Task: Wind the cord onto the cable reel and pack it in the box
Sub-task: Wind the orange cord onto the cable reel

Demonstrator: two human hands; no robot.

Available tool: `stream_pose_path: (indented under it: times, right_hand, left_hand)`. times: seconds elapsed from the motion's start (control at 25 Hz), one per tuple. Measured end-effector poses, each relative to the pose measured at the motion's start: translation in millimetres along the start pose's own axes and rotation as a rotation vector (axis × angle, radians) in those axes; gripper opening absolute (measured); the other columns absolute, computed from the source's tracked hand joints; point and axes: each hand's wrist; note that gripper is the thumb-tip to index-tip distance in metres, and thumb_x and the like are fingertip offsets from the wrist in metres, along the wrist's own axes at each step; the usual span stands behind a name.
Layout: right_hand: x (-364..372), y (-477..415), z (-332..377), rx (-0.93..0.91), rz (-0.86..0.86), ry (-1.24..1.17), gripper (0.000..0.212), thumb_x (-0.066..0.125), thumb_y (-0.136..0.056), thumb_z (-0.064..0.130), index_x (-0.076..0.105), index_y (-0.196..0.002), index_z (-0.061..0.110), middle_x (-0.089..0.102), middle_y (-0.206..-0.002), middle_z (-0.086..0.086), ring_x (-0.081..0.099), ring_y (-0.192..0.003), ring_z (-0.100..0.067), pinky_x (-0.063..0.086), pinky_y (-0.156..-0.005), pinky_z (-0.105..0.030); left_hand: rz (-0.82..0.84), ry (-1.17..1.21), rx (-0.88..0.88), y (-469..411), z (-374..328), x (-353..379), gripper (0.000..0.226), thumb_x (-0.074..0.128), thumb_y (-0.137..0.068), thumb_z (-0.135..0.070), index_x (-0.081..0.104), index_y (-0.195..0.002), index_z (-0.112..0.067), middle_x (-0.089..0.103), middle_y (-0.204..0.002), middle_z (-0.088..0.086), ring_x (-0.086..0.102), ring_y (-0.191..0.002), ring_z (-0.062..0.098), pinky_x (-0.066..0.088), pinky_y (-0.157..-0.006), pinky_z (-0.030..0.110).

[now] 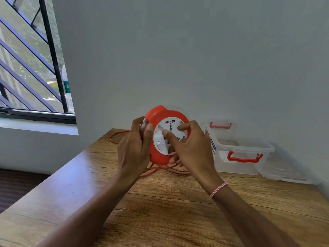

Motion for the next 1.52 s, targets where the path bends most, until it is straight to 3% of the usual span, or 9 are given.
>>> stream_pose_path:
  times: [0.12, 0.24, 0.52, 0.72, 1.04, 1.16, 1.24, 1.36, 1.52]
  right_hand:
    - [-19, -1, -5, -0.623, -0.082, 0.404, 0.042, 0.056, -0.097, 0.06, 0.055, -0.123, 0.026, 0.069, -0.07, 0.012, 0.06, -0.052, 0.0, 0.055, -0.052, -0.018]
    - [-15, 6, -13, -0.894, 0.225, 0.55, 0.047, 0.058, -0.097, 0.059, 0.06, -0.128, 0.025, 0.078, -0.108, -0.002, 0.076, -0.075, -0.018, 0.062, -0.056, -0.033]
    - [5, 15, -26, -0.826, 0.58, 0.673, 0.023, 0.064, -0.098, 0.046, 0.072, -0.1, 0.024, 0.07, -0.111, 0.005, 0.069, -0.083, -0.018, 0.058, -0.06, -0.036]
    - [-6, 1, -34, -0.647, 0.835, 0.724, 0.028, 0.073, -0.093, 0.022, 0.074, -0.119, 0.03, 0.079, -0.092, 0.01, 0.071, -0.088, -0.011, 0.056, -0.078, -0.031]
    - [-32, -19, -61, -0.39, 0.514, 0.785, 0.025, 0.087, -0.08, 0.031, 0.063, -0.077, 0.027, 0.068, -0.077, 0.011, 0.057, -0.07, -0.004, 0.051, -0.065, -0.025]
    - [-33, -17, -55, -0.281, 0.724, 0.678, 0.032, 0.085, -0.074, 0.053, 0.072, -0.089, 0.028, 0.074, -0.082, 0.01, 0.065, -0.075, -0.003, 0.055, -0.071, -0.023]
    - [-38, -16, -47, -0.382, 0.564, 0.662, 0.048, 0.071, -0.076, 0.072, 0.075, -0.092, 0.027, 0.074, -0.08, 0.011, 0.065, -0.07, -0.002, 0.052, -0.065, -0.019]
    - [-45, -14, -28, -0.572, 0.092, 0.468, 0.042, 0.063, -0.092, 0.06, 0.074, -0.092, 0.019, 0.074, -0.082, 0.006, 0.064, -0.063, -0.006, 0.055, -0.057, -0.022]
    - [-34, -6, -8, -0.796, 0.14, 0.69, 0.05, 0.068, -0.094, 0.046, 0.059, -0.138, 0.024, 0.068, -0.123, -0.009, 0.073, -0.096, -0.024, 0.06, -0.063, -0.031]
  left_hand:
    - [-0.049, 0.04, -0.12, -6, 9, -5, 0.039, 0.03, -0.107, -0.058, 0.052, -0.12, -0.029, 0.068, -0.079, -0.009, 0.07, -0.068, 0.004, 0.062, -0.055, 0.045]
    - [-0.077, 0.111, -0.246, -10, 17, -8, 0.032, 0.032, -0.106, -0.058, 0.051, -0.114, -0.034, 0.07, -0.084, -0.007, 0.074, -0.073, 0.01, 0.064, -0.062, 0.052]
    - [-0.077, 0.164, -0.336, -13, 23, -8, 0.032, 0.034, -0.109, -0.054, 0.052, -0.118, -0.029, 0.069, -0.095, -0.014, 0.074, -0.082, 0.007, 0.066, -0.066, 0.035]
    - [-0.16, 0.291, -0.433, -23, 24, -18, 0.031, 0.033, -0.11, -0.053, 0.057, -0.108, -0.033, 0.07, -0.092, -0.006, 0.074, -0.081, 0.014, 0.059, -0.059, 0.03]
    - [-0.18, 0.447, -0.535, -31, 28, -25, 0.02, 0.039, -0.11, -0.051, 0.057, -0.106, -0.045, 0.072, -0.103, -0.012, 0.076, -0.09, 0.005, 0.062, -0.063, 0.024]
    - [-0.138, 0.463, -0.541, -28, 28, -24, 0.021, 0.039, -0.11, -0.051, 0.059, -0.107, -0.044, 0.074, -0.103, -0.009, 0.077, -0.088, 0.01, 0.064, -0.068, 0.03]
    - [-0.104, 0.46, -0.527, -26, 26, -23, 0.026, 0.04, -0.11, -0.05, 0.061, -0.107, -0.035, 0.074, -0.098, -0.005, 0.076, -0.081, 0.009, 0.059, -0.058, 0.024]
    - [-0.036, 0.412, -0.452, -20, 20, -17, 0.03, 0.04, -0.11, -0.048, 0.061, -0.109, -0.026, 0.074, -0.089, -0.003, 0.076, -0.076, 0.011, 0.055, -0.051, 0.02]
    - [0.069, 0.38, -0.3, -6, 6, -9, 0.022, 0.041, -0.11, -0.046, 0.06, -0.109, -0.035, 0.076, -0.095, -0.013, 0.078, -0.077, 0.013, 0.065, -0.057, 0.033]
Point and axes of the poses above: each hand's wrist, its own y-axis away from the middle knuckle, its own x-axis out of the palm, z = x × y
